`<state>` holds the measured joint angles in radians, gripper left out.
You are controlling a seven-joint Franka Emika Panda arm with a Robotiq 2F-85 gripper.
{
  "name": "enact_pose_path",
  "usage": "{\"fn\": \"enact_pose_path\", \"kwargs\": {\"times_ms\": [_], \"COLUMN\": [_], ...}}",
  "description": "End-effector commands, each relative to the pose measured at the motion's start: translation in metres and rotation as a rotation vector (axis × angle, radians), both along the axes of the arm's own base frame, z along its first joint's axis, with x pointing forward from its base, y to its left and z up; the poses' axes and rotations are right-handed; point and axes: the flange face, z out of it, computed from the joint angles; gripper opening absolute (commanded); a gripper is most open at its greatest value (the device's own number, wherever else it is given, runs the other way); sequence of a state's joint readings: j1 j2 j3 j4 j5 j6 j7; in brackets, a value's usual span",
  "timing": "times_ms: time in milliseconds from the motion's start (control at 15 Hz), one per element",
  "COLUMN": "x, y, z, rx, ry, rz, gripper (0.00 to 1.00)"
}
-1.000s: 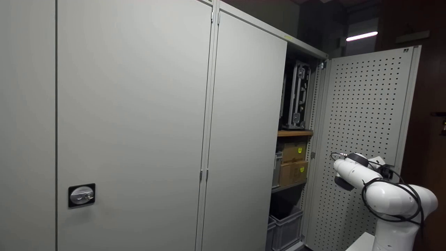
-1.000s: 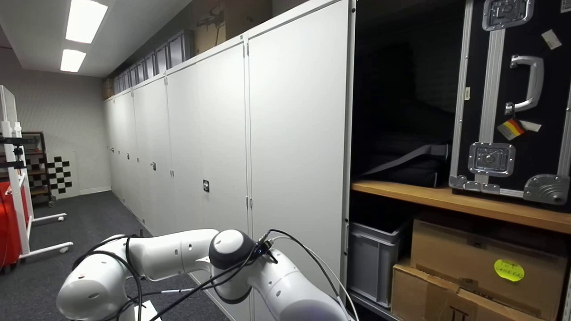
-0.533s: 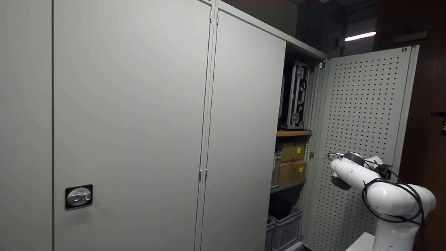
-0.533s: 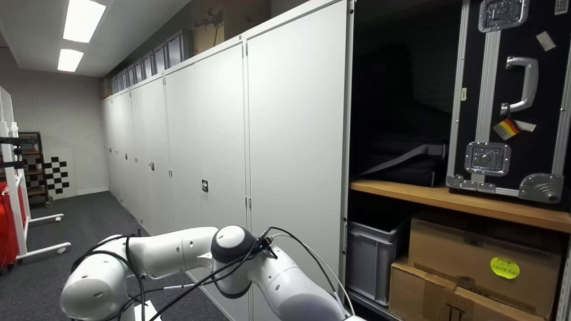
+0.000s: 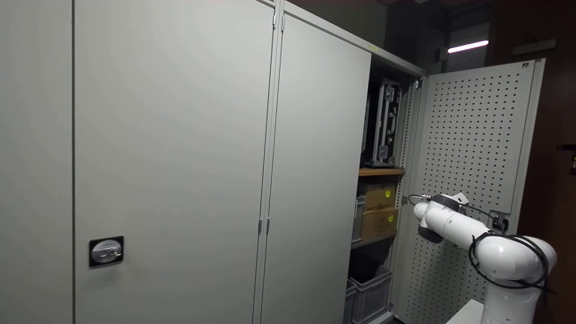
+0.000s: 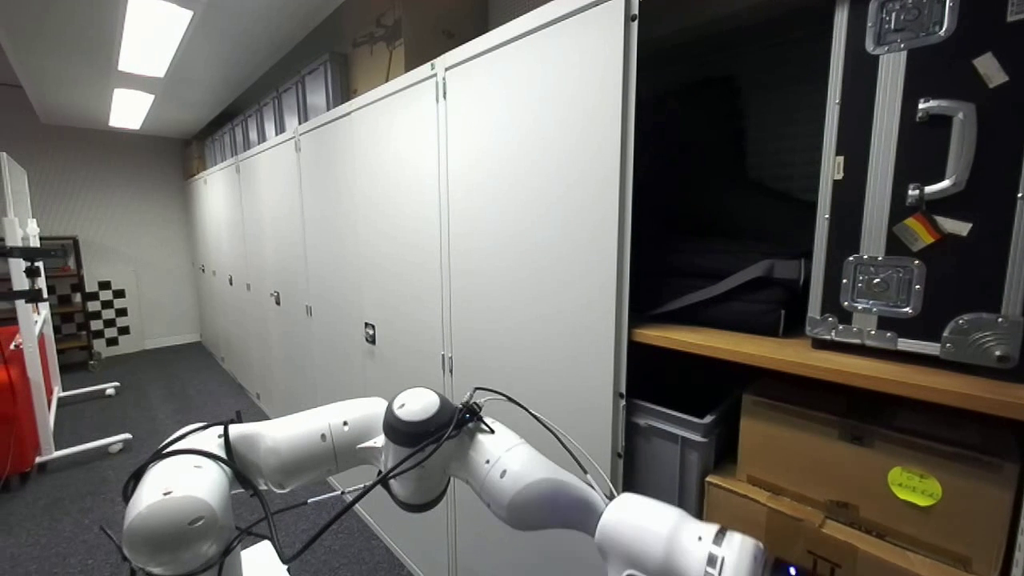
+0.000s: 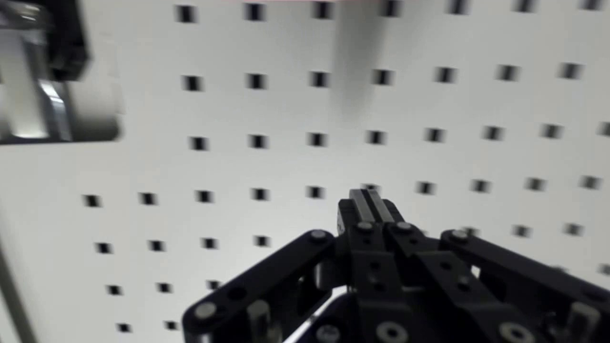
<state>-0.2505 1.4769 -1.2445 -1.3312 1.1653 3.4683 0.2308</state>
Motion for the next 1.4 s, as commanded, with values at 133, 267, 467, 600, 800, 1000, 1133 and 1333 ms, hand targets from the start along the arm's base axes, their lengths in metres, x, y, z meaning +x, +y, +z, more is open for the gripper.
{"fn": "enact_pose_path", "kwargs": {"times_ms": [133,267,467,600,800,1000,1133,1333], "x": [0.139,0.180,0.219,0.231,0.237,0.232,0.228,0.226], "y": [0.084,0.110,0.133,0.137,0.132,0.119,0.112,0.105], "z": [0.048,0.056,0.063,0.069,0.067,0.065,0.069,0.061], "rx": [-0.071,-0.074,-0.070,-0.065,-0.050,-0.035,-0.027,0.004], "ry": [-0.063,-0.090,-0.109,-0.107,-0.095,-0.089,-0.086,-0.066], "rz": [0.283,0.388,0.509,0.562,0.617,0.650,0.671,0.718], "gripper": [0.00,0.00,0.00,0.00,0.00,0.00,0.00,0.00]}}
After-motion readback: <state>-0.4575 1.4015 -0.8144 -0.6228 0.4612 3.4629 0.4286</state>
